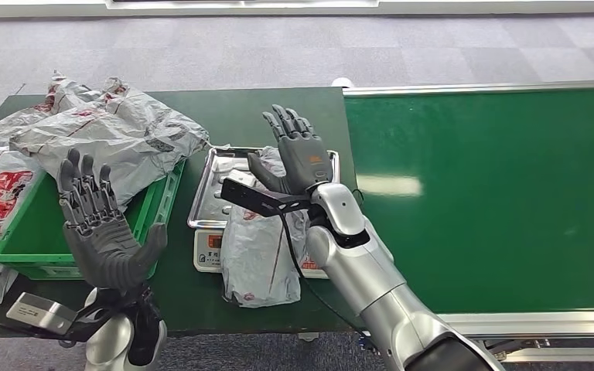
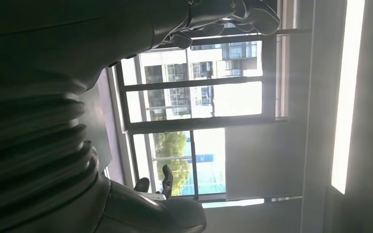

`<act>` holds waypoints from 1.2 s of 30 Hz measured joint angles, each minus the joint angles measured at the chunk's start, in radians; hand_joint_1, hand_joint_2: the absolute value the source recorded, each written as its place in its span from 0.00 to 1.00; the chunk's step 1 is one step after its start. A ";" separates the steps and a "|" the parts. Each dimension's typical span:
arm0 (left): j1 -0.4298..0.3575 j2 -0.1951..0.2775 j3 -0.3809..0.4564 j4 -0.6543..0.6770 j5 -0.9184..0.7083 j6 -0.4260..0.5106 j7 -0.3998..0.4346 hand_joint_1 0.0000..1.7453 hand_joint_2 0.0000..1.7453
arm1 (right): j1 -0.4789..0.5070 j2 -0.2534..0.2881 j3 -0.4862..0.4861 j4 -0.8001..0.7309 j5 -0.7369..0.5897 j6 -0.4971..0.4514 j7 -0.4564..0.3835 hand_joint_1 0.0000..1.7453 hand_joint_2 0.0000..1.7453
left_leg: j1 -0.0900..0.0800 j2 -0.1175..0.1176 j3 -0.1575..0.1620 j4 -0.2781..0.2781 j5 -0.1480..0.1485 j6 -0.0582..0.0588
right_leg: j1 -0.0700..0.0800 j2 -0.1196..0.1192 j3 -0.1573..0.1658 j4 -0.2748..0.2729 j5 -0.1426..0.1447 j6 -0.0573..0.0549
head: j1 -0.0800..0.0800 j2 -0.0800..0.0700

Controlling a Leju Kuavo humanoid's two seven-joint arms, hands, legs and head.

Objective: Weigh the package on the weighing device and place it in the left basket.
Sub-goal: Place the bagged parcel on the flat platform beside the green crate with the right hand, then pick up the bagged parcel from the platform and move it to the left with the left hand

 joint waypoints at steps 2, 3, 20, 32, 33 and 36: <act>0.003 0.000 0.004 -0.002 -0.001 -0.002 0.000 0.00 1.00 | 0.005 -0.005 0.000 -0.013 -0.003 -0.003 0.002 0.00 0.00 | 0.000 0.000 0.000 0.000 0.000 0.000 | 0.000 0.000 0.000 0.000 0.000 0.000 | 0.000 0.000; 0.004 0.000 0.005 -0.004 -0.002 -0.004 0.000 0.00 1.00 | 0.011 -0.008 -0.001 -0.027 -0.008 -0.015 0.003 0.00 0.25 | 0.000 0.000 0.000 0.000 0.000 0.000 | 0.000 0.000 0.000 0.000 0.000 0.000 | 0.000 0.000; -0.089 -0.001 -0.002 0.079 -0.258 0.035 0.147 0.00 1.00 | 0.303 0.016 -0.322 -0.973 -0.141 -0.515 -0.394 0.00 1.00 | -0.002 0.000 -0.002 0.002 -0.003 0.004 | -0.001 -0.001 -0.002 0.000 -0.001 0.003 | 0.000 0.000; -0.419 0.073 -0.137 0.633 -0.797 0.114 0.313 0.00 1.00 | 0.348 0.022 -0.368 -1.056 -0.215 -0.512 -0.499 0.00 1.00 | -0.002 0.000 -0.001 0.003 -0.001 0.004 | -0.001 -0.001 0.000 0.000 0.002 0.004 | 0.000 0.000; -0.443 0.074 -0.144 0.680 -0.814 0.112 0.315 0.00 1.00 | 0.350 0.022 -0.368 -1.055 -0.204 -0.512 -0.490 0.00 1.00 | -0.003 0.000 -0.001 0.003 -0.001 0.004 | -0.001 -0.001 0.000 0.000 0.002 0.004 | 0.000 0.000; -0.513 0.080 -0.173 0.819 -0.893 0.075 0.334 0.00 1.00 | 0.351 0.024 -0.368 -1.047 -0.178 -0.511 -0.463 0.00 1.00 | -0.003 0.000 -0.001 0.003 -0.001 0.004 | -0.001 -0.002 0.000 0.000 0.002 0.004 | 0.000 0.000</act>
